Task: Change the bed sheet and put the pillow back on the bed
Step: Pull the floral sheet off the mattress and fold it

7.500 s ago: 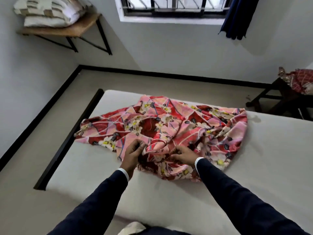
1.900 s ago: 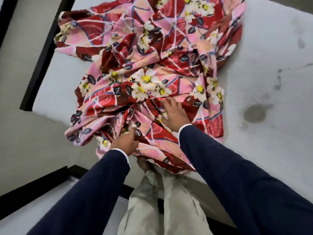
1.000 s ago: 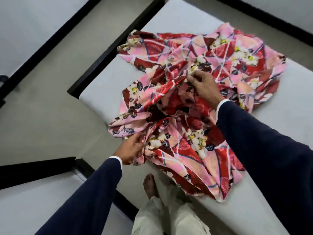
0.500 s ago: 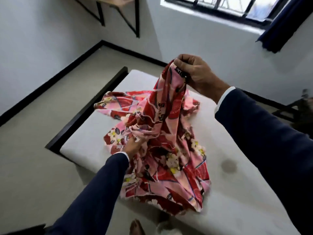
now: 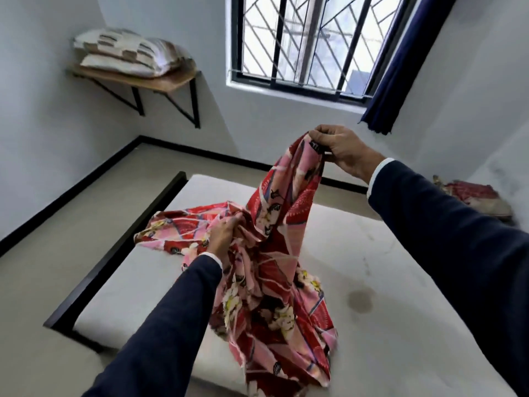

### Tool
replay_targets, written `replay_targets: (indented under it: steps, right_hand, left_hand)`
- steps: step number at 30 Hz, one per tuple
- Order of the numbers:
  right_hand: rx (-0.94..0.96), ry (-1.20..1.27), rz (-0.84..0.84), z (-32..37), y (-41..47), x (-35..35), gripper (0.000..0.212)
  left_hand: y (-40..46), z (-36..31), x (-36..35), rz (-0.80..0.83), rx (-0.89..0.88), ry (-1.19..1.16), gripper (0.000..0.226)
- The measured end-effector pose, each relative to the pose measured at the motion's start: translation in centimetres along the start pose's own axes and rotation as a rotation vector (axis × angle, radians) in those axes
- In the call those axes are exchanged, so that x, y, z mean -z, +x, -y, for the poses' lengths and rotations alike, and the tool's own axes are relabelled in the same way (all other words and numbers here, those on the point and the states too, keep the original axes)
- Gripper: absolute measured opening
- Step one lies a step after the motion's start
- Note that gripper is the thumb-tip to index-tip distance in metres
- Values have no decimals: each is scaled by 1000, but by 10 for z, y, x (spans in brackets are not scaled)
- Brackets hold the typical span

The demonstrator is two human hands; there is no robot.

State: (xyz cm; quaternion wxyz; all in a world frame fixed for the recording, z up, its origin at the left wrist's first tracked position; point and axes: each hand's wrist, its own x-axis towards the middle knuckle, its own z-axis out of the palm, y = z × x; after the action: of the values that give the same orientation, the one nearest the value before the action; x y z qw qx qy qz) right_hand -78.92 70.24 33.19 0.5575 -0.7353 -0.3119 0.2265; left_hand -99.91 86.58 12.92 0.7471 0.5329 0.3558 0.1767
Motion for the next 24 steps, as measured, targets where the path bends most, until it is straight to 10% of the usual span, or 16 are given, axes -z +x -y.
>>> replay_targets:
  steps: [5, 11, 15, 24]
  right_hand:
    - [-58, -404, -400, -28, 5, 29, 7]
    - [80, -487, 392, -16, -66, -34, 50]
    - [84, -439, 111, -37, -49, -37, 95]
    - [57, -528, -2, -60, -36, 22, 29]
  left_hand:
    - [-33, -95, -35, 142, -259, -152, 19]
    - [-62, -153, -79, 236, -465, -63, 12]
    - [-81, -157, -126, 261, -472, -68, 11]
    - [-92, -179, -171, 195, -776, 57, 18]
